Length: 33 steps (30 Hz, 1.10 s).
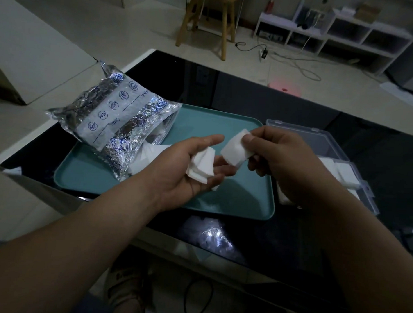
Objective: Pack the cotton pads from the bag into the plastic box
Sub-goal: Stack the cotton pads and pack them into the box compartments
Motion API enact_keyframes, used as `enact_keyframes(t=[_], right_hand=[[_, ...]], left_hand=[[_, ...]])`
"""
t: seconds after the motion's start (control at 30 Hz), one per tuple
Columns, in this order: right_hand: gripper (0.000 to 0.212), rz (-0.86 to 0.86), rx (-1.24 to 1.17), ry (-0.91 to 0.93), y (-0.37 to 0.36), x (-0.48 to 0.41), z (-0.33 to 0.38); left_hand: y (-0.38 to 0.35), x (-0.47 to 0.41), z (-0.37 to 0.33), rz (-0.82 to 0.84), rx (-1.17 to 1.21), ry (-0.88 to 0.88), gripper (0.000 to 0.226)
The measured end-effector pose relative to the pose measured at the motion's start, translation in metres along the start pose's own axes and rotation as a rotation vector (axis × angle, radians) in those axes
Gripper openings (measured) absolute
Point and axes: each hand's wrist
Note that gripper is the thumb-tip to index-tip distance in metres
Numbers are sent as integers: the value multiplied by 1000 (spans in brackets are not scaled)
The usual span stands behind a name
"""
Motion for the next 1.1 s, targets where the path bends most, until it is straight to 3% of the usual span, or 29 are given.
enact_keyframes(t=[0.23,0.37,0.67,0.83,0.97,1.1], right_hand=[[12,240,16,90,7,7,8],[3,267,108,101,2,5,8],[8,127,353,110,-15,0,1],[9,19,207,92,-6,-1,1],[9,-233,393,307,-19,6,6],[8,-60,696,370,-42,7,-3]], left_hand=[[-2,3,3,135,75,121,56],[-5,5,5,155,57,153,62],[0,-1,12,106,-43,163,45],[6,-4,8,1,-17,99,37],[3,-4,6,-38,33,56,44],[3,-5,2,17,55,33,68]])
Point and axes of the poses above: each hand's wrist, its own x-axis away from the middle knuckle, its own y-axis out of the back of the hand, z = x × y, and after that the axes turned 15 degrees about z, right-handed
